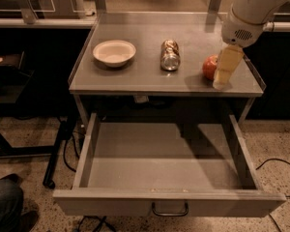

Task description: Place apple into top drawer

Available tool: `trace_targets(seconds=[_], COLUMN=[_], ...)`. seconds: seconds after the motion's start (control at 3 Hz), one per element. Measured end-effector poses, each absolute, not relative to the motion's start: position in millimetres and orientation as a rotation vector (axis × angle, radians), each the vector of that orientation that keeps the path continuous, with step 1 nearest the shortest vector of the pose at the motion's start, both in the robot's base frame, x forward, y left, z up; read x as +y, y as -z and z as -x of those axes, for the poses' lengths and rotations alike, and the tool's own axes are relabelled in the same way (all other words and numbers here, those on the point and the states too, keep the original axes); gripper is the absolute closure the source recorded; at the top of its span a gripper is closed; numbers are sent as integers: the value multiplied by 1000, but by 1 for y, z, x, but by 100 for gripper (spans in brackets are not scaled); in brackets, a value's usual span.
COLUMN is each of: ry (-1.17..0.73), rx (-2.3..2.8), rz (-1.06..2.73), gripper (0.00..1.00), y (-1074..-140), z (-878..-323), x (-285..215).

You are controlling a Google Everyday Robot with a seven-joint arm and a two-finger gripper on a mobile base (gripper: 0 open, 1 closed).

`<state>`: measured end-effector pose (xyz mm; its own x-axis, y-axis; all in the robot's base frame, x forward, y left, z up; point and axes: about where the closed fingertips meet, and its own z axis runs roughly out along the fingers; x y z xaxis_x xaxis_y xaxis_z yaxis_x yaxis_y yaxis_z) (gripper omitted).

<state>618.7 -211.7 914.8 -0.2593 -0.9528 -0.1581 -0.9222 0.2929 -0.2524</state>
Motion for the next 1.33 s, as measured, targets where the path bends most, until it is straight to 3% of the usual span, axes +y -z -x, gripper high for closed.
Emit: trace_targets(seconds=[0.67, 1.33], ry=[233, 214], rx=[2307, 2322], rz=[1746, 1728], gripper=[0, 0], y=[-905, -890], z=[-688, -691], x=[-226, -236])
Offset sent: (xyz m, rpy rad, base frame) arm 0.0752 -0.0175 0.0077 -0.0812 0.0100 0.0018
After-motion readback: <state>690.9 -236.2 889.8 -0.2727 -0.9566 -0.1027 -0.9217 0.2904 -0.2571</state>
